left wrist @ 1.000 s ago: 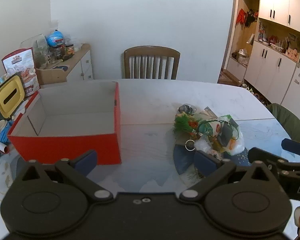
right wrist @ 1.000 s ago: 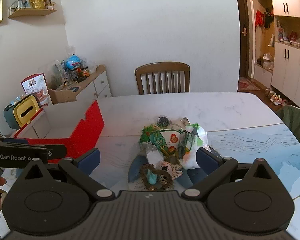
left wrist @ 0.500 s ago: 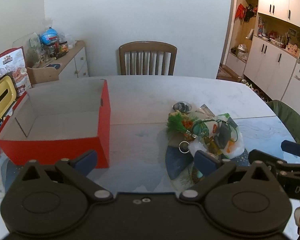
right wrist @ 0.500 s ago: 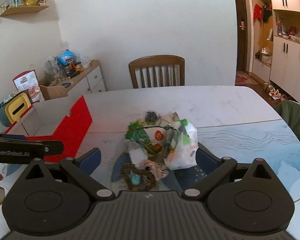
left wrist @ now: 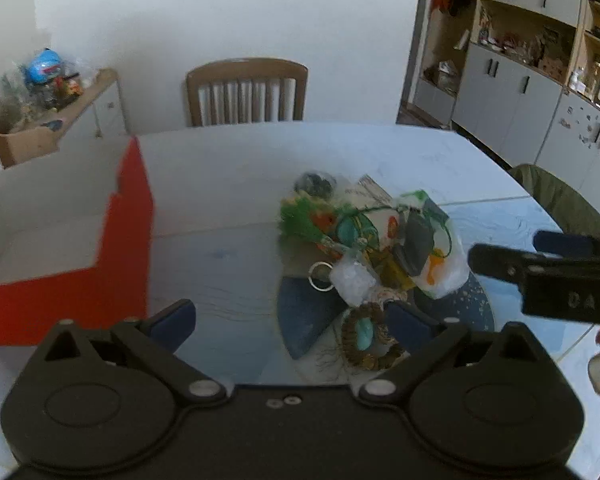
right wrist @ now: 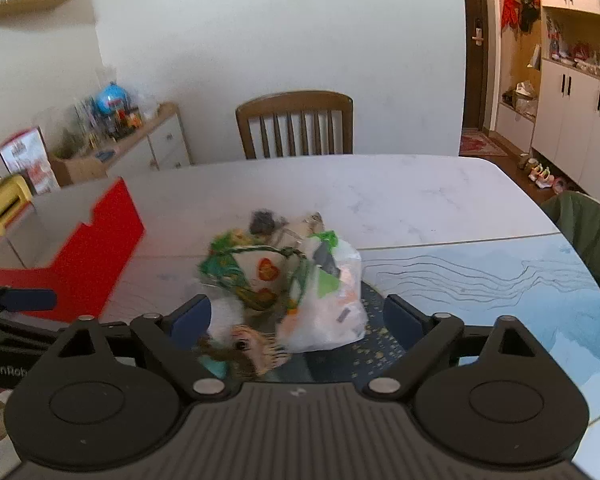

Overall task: Organize objects
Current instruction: 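Move both grippers toward the pile of items on the table, then grasp the brown beaded necklace with the left gripper while the right grasps the white plastic bag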

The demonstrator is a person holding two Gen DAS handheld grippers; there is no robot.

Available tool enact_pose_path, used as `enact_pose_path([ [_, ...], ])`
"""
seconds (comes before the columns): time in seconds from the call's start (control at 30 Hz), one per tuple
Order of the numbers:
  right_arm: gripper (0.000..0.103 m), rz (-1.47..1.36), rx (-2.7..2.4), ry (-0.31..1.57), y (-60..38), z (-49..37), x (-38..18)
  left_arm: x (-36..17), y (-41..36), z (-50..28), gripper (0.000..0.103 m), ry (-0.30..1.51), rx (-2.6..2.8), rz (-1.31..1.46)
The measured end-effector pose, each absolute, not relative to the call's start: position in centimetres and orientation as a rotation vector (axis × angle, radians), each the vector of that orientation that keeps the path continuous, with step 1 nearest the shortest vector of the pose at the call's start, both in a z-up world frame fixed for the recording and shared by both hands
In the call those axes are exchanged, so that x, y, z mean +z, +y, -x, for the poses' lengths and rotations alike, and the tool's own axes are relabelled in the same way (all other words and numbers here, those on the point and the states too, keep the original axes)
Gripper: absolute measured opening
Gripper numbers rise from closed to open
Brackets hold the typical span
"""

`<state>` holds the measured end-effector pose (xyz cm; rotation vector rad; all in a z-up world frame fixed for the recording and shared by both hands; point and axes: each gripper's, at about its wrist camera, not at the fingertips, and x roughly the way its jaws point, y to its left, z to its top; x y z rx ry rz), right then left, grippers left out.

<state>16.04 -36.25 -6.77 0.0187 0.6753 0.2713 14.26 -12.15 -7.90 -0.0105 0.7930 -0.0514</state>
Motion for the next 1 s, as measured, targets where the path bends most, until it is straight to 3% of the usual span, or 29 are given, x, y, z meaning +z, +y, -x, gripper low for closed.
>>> enact_pose_path([
  [0.17,0.088,0.007,0.257,0.702,-36.4,-18.2,-8.1,-9.8,-13.3,-15.3,0.096,0.810,-0.096,-0.035],
  [0.27,0.079,0.029,0.253,0.727,-36.3,-19.2,-8.8,-10.8,-13.6,-15.7,0.095,0.831,-0.095,-0.056],
  [0.4,0.079,0.032,0.262,0.731,-36.1,-20.3,-8.8,-11.5,-13.4,-16.4,0.095,0.851,-0.097,-0.063],
  [0.47,0.079,0.056,0.263,0.711,-35.9,-20.7,-8.4,-11.9,-13.3,-16.7,0.087,0.861,-0.101,-0.056],
  [0.73,0.070,0.082,0.307,0.739,-35.3,-21.8,-8.5,-12.5,-13.7,-17.5,0.077,0.879,-0.130,-0.056],
  [1.0,0.069,0.169,0.415,0.713,-32.0,-24.5,-7.7,-12.8,-14.5,-17.9,0.064,0.884,-0.156,-0.057],
])
